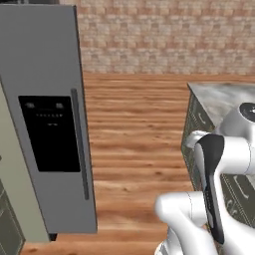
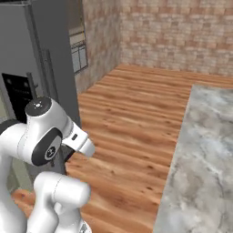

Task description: Take the avocado and lemon wedge out of the freezer and place them in the tupperware container on the counter. Then put the tupperware containing the vegetables back in the freezer.

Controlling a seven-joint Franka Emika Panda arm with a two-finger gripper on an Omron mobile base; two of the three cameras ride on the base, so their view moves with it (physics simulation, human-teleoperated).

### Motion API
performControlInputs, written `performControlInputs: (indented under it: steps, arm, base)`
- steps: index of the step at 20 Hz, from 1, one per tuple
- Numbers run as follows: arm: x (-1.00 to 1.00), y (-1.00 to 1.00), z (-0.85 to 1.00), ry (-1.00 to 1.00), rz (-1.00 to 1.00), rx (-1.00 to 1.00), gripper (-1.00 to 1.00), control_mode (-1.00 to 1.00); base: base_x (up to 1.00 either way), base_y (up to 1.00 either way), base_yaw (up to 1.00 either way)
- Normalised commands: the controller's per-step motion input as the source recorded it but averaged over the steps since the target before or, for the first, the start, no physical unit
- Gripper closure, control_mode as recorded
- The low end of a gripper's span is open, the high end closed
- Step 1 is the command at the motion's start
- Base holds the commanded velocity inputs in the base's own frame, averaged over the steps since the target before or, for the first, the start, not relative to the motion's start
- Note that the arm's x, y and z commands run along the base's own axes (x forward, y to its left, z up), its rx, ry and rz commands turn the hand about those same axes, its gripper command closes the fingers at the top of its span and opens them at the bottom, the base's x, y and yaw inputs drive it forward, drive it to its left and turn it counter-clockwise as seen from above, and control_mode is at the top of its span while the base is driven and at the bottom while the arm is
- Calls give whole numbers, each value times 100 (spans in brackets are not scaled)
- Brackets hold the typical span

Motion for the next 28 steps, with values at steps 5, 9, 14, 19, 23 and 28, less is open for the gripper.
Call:
performControlInputs:
  steps: [5,9,14,19,23,28]
  arm:
    - [0,0,0,0,0,0,-100,100]
    - [0,0,0,0,0,0,-100,100]
    - [0,0,0,0,0,0,-100,100]
    - [0,0,0,0,0,0,-100,100]
    - [0,0,0,0,0,0,-100,100]
    - [0,0,0,0,0,0,-100,100]
  base:
    - [100,-13,0]
    - [100,0,0]
    - [100,0,-2]
    - [100,10,1]
    - [100,32,29]
    - [100,33,57]
